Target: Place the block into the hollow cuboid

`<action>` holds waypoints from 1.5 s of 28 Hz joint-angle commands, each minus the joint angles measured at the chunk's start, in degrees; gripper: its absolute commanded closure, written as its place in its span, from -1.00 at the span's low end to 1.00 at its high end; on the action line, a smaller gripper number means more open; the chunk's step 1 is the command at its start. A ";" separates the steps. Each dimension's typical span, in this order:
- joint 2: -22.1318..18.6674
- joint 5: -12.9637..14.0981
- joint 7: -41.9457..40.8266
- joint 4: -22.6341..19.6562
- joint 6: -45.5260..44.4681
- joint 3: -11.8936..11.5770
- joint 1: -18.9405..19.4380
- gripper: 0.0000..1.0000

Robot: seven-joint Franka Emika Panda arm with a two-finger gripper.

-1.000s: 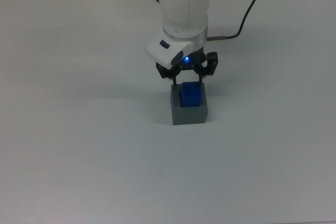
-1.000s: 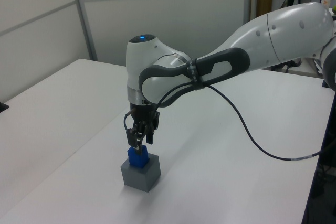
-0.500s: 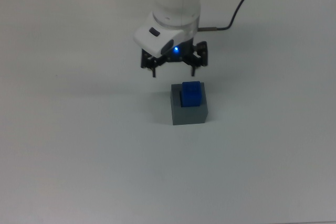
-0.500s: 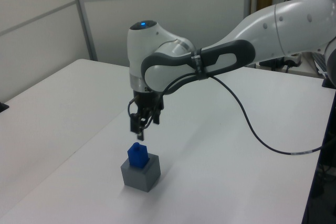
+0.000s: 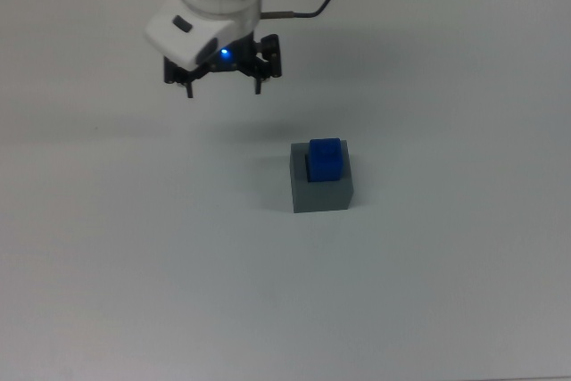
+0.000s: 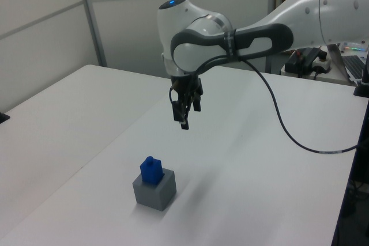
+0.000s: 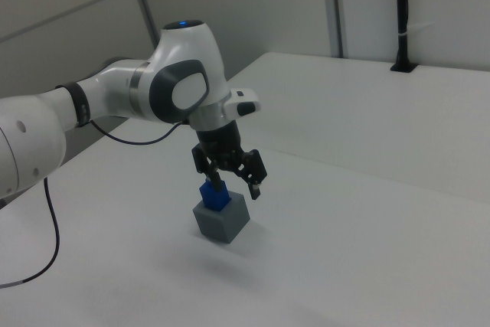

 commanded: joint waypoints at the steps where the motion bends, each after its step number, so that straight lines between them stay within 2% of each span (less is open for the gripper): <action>1: -0.67 -0.61 -0.91 -0.20 -1.21 0.00 -1.04 -1.00; 42: -0.67 0.18 -0.03 -0.12 -1.21 0.17 -1.83 -1.00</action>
